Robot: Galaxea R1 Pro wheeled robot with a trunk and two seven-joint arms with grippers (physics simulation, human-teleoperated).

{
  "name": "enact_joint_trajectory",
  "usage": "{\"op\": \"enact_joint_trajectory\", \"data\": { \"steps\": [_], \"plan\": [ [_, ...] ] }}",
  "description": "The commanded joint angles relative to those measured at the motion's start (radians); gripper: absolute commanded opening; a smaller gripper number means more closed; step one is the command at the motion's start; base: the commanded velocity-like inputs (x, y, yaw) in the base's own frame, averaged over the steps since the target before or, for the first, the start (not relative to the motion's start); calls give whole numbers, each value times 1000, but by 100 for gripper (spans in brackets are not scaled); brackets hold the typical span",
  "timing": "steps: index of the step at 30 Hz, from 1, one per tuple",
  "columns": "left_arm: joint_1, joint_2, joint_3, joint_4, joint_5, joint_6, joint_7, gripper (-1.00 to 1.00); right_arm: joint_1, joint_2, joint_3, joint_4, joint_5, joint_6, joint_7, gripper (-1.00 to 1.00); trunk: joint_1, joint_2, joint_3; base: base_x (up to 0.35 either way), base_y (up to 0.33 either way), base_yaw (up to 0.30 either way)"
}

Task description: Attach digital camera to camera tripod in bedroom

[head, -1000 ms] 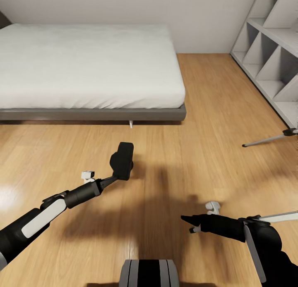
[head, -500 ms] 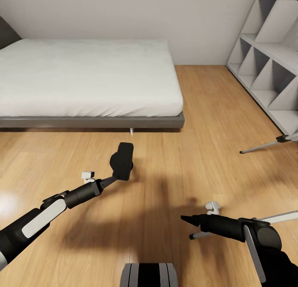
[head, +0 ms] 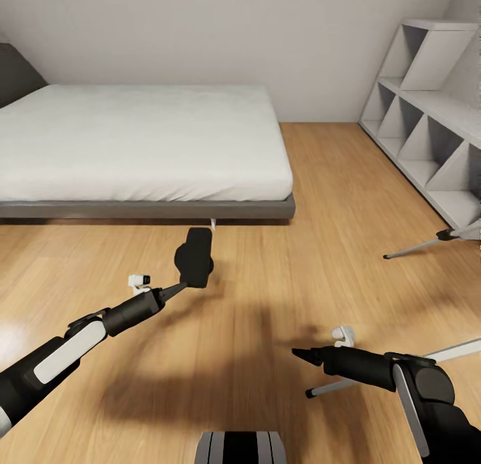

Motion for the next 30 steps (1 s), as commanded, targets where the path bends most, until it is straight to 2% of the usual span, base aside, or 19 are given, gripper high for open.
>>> {"op": "enact_joint_trajectory", "data": {
  "steps": [1,30],
  "plan": [
    [-1,1,-3,1,11,6,-3,-100,-1,0,-1,0,1,7,3,100,-1,0,3,0,0,0],
    [-1,0,-3,3,20,7,-4,-100,-1,-2,-3,-1,1,8,5,100,-14,7,115,0,0,0]
  ]
}}
